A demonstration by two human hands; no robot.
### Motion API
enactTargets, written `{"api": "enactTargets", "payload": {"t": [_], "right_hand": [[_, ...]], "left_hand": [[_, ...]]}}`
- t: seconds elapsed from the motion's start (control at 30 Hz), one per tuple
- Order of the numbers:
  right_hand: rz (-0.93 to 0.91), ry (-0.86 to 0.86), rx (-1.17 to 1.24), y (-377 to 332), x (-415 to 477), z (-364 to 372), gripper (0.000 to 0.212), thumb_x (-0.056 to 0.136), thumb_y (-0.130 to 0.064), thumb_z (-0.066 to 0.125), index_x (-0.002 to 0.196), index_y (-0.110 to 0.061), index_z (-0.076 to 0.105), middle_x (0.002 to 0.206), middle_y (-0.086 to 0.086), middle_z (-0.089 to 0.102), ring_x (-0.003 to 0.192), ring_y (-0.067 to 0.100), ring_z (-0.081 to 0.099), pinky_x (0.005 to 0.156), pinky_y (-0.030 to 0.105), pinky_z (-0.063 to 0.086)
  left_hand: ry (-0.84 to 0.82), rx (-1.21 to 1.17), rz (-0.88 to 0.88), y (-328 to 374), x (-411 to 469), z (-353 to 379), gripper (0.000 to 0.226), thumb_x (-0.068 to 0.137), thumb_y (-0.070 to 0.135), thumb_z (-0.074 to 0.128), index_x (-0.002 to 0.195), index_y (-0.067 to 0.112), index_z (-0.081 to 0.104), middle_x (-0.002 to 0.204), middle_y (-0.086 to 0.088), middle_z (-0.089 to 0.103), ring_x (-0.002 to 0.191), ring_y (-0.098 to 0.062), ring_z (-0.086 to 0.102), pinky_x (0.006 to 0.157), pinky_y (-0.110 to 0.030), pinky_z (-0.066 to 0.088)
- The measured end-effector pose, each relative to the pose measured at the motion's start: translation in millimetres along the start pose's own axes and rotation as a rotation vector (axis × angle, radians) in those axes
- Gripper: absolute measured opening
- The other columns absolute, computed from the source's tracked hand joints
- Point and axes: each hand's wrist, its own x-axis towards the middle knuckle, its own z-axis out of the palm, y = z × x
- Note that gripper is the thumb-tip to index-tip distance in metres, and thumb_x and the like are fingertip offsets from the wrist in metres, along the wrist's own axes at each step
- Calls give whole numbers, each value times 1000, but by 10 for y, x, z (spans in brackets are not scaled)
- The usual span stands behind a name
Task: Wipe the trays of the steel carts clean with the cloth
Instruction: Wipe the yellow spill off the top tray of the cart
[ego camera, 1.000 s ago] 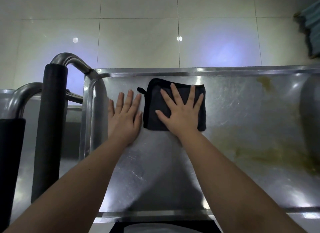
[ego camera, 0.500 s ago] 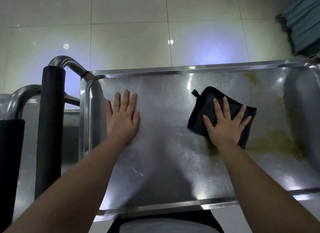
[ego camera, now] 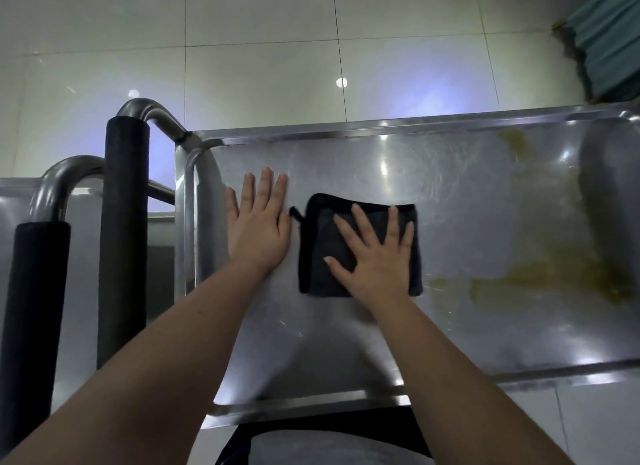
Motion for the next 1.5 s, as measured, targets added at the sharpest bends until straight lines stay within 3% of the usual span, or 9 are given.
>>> {"api": "enactTargets", "payload": {"t": [0.2, 0.37, 0.47, 0.6, 0.73, 1.0, 1.1, 1.4, 1.5], "right_hand": [[355, -46, 11, 1052, -261, -27, 76, 79, -85, 1, 148, -54, -5, 163, -17, 1, 147, 42, -5, 115, 64, -5], [440, -53, 42, 910, -252, -21, 77, 80, -82, -3, 150, -49, -9, 162, -17, -13, 145, 45, -13, 114, 64, -4], [279, -53, 30, 405, -251, -4, 76, 84, -80, 10, 150, -49, -10, 163, -14, -7, 144, 49, -10, 114, 65, -5], [-51, 1, 44, -381, -474, 125, 77, 85, -75, 32, 153, -43, 17, 164, -9, 11, 145, 52, -2, 113, 68, 1], [-117, 43, 41, -403, -527, 192, 74, 85, -74, 36, 152, -45, 21, 163, -9, 15, 147, 46, -1, 114, 67, 1], [346, -9, 25, 1036, -712, 88, 74, 83, -77, 21, 151, -51, 9, 163, -13, 10, 148, 42, -2, 116, 62, 0], [402, -16, 35, 1076, -724, 76, 73, 84, -77, 16, 150, -51, -2, 163, -15, 1, 147, 44, -5, 116, 63, -2], [-341, 26, 65, -545, -1030, 289, 77, 82, -71, 48, 151, -41, 30, 162, -10, 18, 144, 54, 3, 110, 72, 10], [-416, 36, 73, -720, -1103, 375, 76, 83, -70, 49, 151, -41, 30, 163, -9, 17, 145, 51, 5, 111, 71, 8]], "left_hand": [[14, 10, -2, -13, 0, 35, 57, 101, 46, 15, 156, 31, 9, 164, 2, 6, 151, -25, 0, 119, -53, -5], [22, 15, -2, -37, 11, 52, 58, 101, 47, 13, 156, 30, 8, 164, 0, 7, 151, -25, 0, 119, -53, -5], [20, 8, 7, -50, 16, 38, 57, 101, 44, 18, 156, 30, 10, 164, 0, 8, 151, -26, 1, 119, -55, -2], [22, -2, 11, -63, 6, 20, 56, 103, 43, 21, 156, 30, 10, 164, 0, 8, 151, -26, 1, 119, -55, -2], [20, -9, 22, -78, 2, 20, 56, 103, 45, 19, 156, 31, 11, 164, 1, 8, 151, -24, 0, 119, -53, -2], [23, 3, 17, -49, -4, 39, 57, 101, 47, 14, 156, 31, 9, 164, 1, 8, 151, -24, 0, 119, -51, -6], [20, 15, 7, -33, 4, 49, 57, 101, 46, 13, 156, 31, 7, 164, 0, 7, 151, -25, -1, 119, -53, -6], [-3, 3, 3, -23, -11, -42, 57, 102, 43, 19, 156, 30, 9, 164, 0, 6, 151, -26, -2, 119, -54, -5], [-2, 8, 14, -35, -15, -38, 56, 102, 43, 18, 156, 29, 9, 164, 0, 5, 151, -25, -2, 119, -54, -5]]}}
